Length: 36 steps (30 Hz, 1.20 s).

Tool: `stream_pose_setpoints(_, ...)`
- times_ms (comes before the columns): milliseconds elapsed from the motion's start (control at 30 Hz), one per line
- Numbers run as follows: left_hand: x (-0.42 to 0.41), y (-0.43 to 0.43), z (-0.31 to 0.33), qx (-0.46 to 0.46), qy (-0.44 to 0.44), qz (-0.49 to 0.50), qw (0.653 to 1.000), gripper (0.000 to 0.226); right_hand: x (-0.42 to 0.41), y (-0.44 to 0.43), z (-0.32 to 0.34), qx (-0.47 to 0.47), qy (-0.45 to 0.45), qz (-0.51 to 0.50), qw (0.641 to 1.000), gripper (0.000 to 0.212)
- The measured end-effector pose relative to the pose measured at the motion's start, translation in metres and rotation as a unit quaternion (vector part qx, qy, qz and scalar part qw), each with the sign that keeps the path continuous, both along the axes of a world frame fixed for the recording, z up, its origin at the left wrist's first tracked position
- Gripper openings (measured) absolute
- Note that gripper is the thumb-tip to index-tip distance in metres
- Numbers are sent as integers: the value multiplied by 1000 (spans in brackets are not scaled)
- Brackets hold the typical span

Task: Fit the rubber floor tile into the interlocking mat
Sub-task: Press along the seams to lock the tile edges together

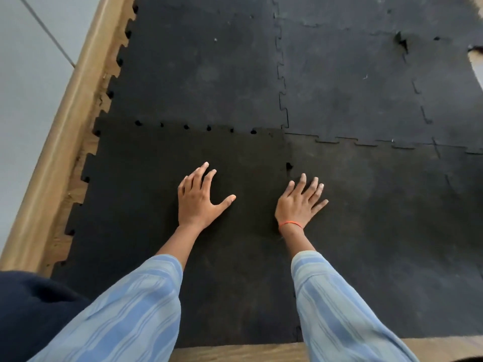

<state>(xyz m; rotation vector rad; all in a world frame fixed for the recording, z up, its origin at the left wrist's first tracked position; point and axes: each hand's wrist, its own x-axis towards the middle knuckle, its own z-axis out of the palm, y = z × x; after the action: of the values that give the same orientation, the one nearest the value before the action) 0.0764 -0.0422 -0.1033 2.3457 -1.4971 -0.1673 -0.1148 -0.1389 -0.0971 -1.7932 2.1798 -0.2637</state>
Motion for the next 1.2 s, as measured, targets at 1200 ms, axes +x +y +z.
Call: stream_pose_setpoints(1200, -15, -56, 67, 275, 30, 33, 960, 76, 19, -51, 99, 276, -69, -10, 959, 54)
